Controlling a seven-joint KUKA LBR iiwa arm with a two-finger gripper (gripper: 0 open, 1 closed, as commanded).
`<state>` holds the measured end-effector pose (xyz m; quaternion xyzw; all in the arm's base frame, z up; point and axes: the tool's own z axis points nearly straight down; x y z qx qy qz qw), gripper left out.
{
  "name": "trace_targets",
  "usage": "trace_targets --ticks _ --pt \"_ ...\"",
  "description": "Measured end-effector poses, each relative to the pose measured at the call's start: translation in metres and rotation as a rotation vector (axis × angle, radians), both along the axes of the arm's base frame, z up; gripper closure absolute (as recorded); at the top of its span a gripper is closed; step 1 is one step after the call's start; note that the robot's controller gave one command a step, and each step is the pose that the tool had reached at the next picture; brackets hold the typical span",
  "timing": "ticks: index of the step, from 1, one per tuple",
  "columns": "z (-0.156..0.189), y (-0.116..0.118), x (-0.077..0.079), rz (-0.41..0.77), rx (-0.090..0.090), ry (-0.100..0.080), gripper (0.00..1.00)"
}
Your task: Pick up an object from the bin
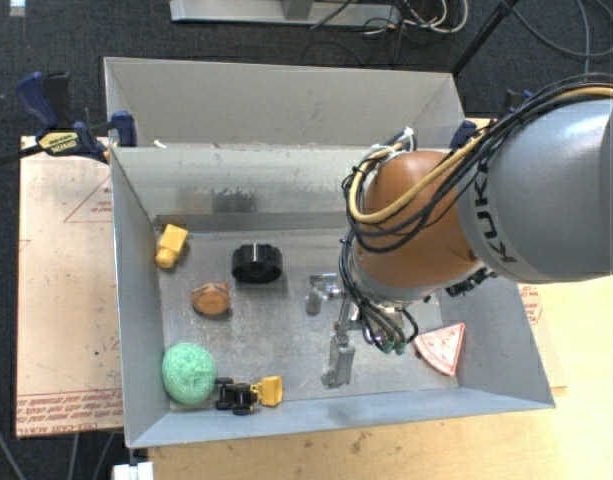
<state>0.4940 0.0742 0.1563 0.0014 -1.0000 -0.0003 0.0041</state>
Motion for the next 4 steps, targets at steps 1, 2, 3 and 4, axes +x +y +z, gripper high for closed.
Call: trace_targets --ticks 1,2,3,4 --pt "0.004 0.0 0.002 -0.003 0.001 -0.008 0.0" --pt "-0.047 0.052 0.012 0.05 0.001 -0.016 0.0" --pt "-0.085 0.077 0.033 0.08 0.003 -0.01 0.0" --pt "-0.086 0.092 0.011 0.18 0.001 -0.01 0.0"
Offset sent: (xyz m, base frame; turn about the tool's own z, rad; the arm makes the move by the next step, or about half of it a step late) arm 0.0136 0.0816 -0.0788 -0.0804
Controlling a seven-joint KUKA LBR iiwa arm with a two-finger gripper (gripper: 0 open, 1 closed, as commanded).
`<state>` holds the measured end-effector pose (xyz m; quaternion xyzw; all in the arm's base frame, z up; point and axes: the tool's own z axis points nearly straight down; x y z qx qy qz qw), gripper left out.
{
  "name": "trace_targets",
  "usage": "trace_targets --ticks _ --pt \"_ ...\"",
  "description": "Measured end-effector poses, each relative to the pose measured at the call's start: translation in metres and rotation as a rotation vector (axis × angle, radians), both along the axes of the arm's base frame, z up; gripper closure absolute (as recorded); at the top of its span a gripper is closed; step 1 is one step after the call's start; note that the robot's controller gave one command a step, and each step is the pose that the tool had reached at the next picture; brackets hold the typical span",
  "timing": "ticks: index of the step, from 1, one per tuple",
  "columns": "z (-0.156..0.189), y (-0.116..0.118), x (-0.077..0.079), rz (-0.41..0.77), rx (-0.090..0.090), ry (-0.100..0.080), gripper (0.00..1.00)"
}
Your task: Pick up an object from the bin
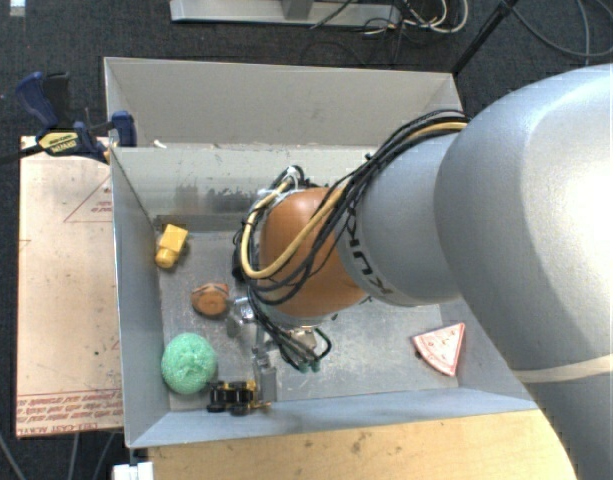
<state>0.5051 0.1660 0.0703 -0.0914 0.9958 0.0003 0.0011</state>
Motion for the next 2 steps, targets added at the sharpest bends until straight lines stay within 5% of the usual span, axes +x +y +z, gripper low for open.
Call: trace_targets --ticks 1,2 --pt "0.0017 0.0212 -0.0169 0.089 0.002 -0.014 0.0" --pt "0.0031 0.0255 -0.0179 0.197 0.005 -0.02 0.0"
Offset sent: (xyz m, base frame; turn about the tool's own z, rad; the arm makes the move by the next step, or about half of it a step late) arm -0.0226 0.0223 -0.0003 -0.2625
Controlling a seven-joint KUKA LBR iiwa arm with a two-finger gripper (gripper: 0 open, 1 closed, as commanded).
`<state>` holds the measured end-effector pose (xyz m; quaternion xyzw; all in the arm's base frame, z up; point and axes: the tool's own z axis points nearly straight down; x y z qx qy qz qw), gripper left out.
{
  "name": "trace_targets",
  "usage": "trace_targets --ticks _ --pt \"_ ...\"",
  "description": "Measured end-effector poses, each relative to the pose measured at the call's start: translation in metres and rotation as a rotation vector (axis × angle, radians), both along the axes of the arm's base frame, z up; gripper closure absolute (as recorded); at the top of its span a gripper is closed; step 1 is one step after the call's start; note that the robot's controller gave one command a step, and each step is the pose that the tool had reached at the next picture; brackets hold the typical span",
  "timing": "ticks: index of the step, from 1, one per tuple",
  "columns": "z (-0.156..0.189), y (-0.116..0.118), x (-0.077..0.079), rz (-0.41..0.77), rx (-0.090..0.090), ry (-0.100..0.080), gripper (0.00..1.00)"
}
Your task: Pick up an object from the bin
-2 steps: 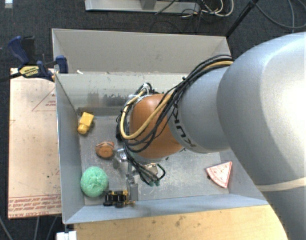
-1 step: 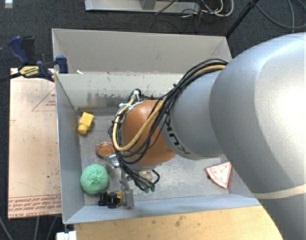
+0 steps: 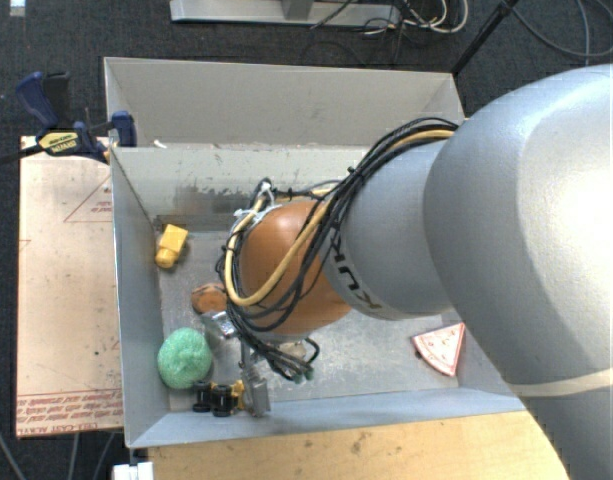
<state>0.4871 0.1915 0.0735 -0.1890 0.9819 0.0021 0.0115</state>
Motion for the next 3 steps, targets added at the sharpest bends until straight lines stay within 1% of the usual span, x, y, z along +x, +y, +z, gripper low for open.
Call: trace_targets --ticks 1,2,3 --pt "-0.001 0.011 0.001 0.057 -0.004 0.007 0.0" --pt "-0.001 0.026 0.0 0.196 -0.007 0.006 0.0" --pt "-0.002 0.038 0.003 0.248 -0.01 0.013 0.0"
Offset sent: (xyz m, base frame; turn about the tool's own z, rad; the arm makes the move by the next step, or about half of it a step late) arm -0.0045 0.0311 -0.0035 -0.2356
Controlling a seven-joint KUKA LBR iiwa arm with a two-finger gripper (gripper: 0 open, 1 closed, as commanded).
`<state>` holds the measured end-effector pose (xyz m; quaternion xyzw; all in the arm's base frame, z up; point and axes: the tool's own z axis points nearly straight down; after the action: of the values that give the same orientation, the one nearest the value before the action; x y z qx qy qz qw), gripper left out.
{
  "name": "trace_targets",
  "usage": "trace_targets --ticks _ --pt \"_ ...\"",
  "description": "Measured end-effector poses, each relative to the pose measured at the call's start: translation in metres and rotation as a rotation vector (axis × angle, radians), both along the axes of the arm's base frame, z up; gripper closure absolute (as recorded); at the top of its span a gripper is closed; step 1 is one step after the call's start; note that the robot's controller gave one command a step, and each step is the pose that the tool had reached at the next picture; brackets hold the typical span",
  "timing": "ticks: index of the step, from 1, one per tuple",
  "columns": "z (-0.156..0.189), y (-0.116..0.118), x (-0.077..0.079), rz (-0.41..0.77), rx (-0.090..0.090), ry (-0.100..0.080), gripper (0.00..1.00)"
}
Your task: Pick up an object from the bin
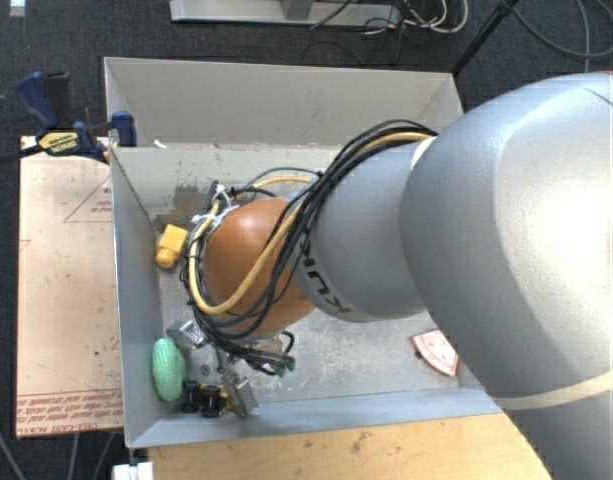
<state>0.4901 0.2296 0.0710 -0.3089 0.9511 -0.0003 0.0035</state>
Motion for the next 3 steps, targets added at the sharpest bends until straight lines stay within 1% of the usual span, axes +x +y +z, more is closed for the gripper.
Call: trace_targets --ticks 1,2,3 --pt "0.001 0.001 -0.005 0.086 0.002 -0.005 0.0" --pt "0.001 0.0 -0.006 0.104 0.002 -0.006 0.0" --pt "-0.001 -0.043 0.017 0.318 0.0 0.004 1.0"
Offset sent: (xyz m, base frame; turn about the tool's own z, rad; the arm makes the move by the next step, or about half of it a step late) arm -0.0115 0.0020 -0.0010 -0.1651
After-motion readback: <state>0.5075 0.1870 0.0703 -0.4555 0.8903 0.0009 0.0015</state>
